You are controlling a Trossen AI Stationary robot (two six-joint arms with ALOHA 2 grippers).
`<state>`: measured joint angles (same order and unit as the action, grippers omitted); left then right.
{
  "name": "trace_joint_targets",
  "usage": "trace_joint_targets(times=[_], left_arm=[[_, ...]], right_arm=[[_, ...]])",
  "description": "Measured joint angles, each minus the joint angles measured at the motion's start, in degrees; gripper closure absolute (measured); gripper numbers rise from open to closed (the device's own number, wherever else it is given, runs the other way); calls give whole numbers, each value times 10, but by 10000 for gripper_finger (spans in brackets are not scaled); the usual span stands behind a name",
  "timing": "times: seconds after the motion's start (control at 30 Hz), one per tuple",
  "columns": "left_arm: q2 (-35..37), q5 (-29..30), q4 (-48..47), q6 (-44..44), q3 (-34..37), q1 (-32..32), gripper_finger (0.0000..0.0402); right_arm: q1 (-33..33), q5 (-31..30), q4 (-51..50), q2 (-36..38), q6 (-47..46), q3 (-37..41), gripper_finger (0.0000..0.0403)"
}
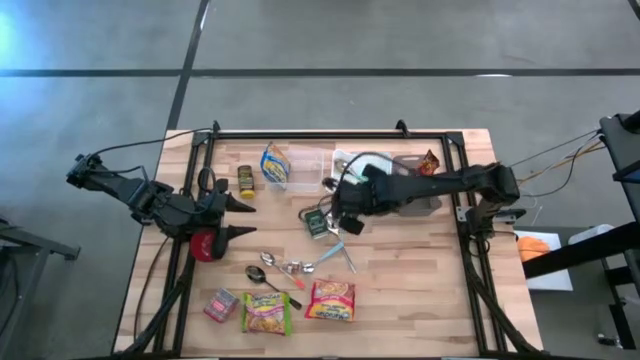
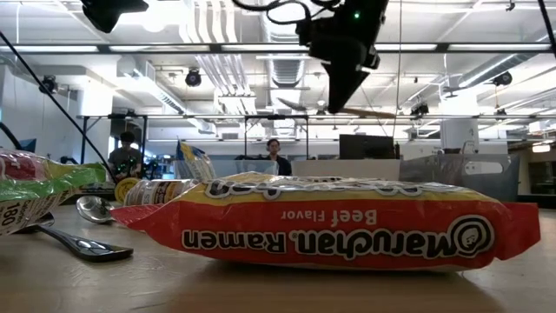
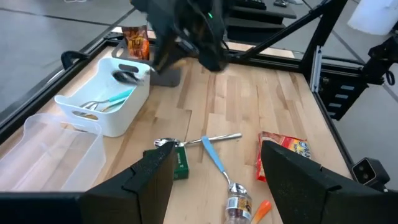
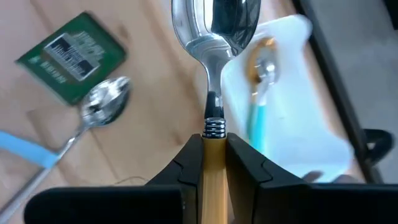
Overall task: Pick & Place Food Item
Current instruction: Put the orange spoon into the white bin
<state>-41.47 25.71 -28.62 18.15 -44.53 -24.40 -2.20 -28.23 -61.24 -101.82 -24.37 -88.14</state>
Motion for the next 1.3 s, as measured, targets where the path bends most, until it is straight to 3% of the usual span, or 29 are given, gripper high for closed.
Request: trace_joint_targets(times=[0.27, 0.7, 0.97, 1.3], left_arm=[[0, 0, 0, -3, 0, 0, 159], [0, 0, -1, -3, 0, 0, 159], [0, 0, -1, -3, 0, 0, 159], [0, 0, -1, -3, 0, 0, 159]], right_arm=[[106, 56, 8, 61, 75, 10, 369], [252, 191, 63, 36, 174, 65, 369], [275, 250, 178, 35, 204, 164, 369], [275, 253, 255, 36, 204, 229, 369]])
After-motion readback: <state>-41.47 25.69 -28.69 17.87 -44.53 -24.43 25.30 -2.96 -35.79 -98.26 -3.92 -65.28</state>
